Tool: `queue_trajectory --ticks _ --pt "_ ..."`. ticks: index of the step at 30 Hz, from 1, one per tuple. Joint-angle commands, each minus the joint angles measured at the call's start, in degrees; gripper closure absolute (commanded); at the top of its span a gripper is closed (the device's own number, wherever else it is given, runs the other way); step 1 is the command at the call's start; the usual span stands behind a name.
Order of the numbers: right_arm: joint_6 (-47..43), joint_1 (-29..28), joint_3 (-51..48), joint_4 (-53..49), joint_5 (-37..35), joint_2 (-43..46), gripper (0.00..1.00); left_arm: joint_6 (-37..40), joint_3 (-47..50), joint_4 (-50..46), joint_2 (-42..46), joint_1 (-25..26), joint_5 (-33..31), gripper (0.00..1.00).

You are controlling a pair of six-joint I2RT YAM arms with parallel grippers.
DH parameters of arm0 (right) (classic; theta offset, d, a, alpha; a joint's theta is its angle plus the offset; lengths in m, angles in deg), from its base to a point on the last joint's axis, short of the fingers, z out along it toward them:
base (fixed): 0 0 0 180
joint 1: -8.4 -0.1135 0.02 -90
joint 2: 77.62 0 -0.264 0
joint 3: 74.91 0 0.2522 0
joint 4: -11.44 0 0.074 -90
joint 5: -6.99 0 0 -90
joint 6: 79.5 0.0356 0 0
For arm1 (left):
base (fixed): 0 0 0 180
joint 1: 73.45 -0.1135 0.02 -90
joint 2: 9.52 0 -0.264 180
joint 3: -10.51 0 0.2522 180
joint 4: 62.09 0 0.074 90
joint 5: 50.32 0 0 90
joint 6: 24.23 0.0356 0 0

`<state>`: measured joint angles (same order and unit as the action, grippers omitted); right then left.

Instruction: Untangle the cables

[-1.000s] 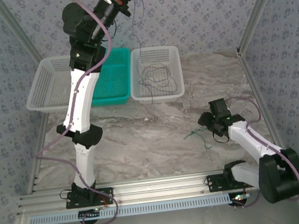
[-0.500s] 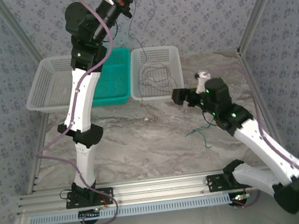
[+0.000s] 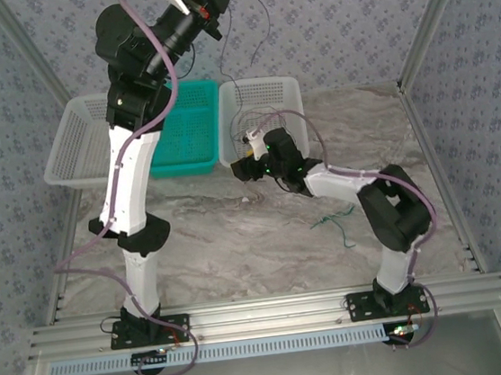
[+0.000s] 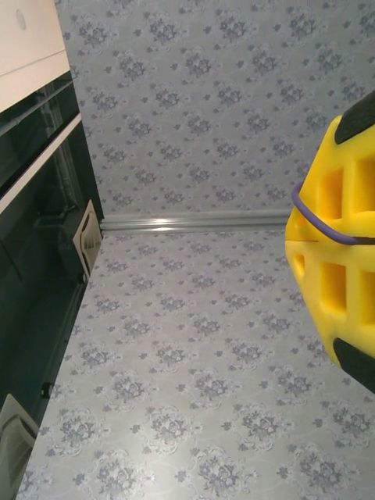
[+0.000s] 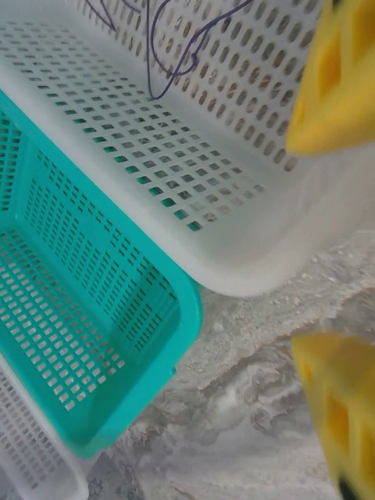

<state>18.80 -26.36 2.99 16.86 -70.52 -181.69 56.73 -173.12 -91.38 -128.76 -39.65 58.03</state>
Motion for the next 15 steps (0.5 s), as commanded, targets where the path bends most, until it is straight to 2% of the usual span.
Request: queue_trajectory --ticks 1,2,3,10,15 --pt "-1.00 0.41 1.31 9.82 4.34 -0.95 0.84 1.20 -1.34 -2.61 2.91 0.05 0.65 1.00" --pt "-1.16 0.11 0.53 11.14 4.62 -0.23 0.98 1.47 -1.35 -3.16 3.20 0.00 0.38 1.00" --pt "-1.58 -0.33 0.04 10.78 4.59 1.17 1.00 1.88 -1.26 -3.97 3.52 -0.02 0.29 1.00" --pt "-3.21 -3.13 -1.17 -2.33 5.01 17.54 1.00 2.37 -1.23 -13.61 5.83 0.08 -0.19 1.00" --pt "-1.10 -2.30 1.64 -6.33 1.20 24.35 1.00 4.35 -1.01 -22.92 5.82 2.01 -1.79 1.00"
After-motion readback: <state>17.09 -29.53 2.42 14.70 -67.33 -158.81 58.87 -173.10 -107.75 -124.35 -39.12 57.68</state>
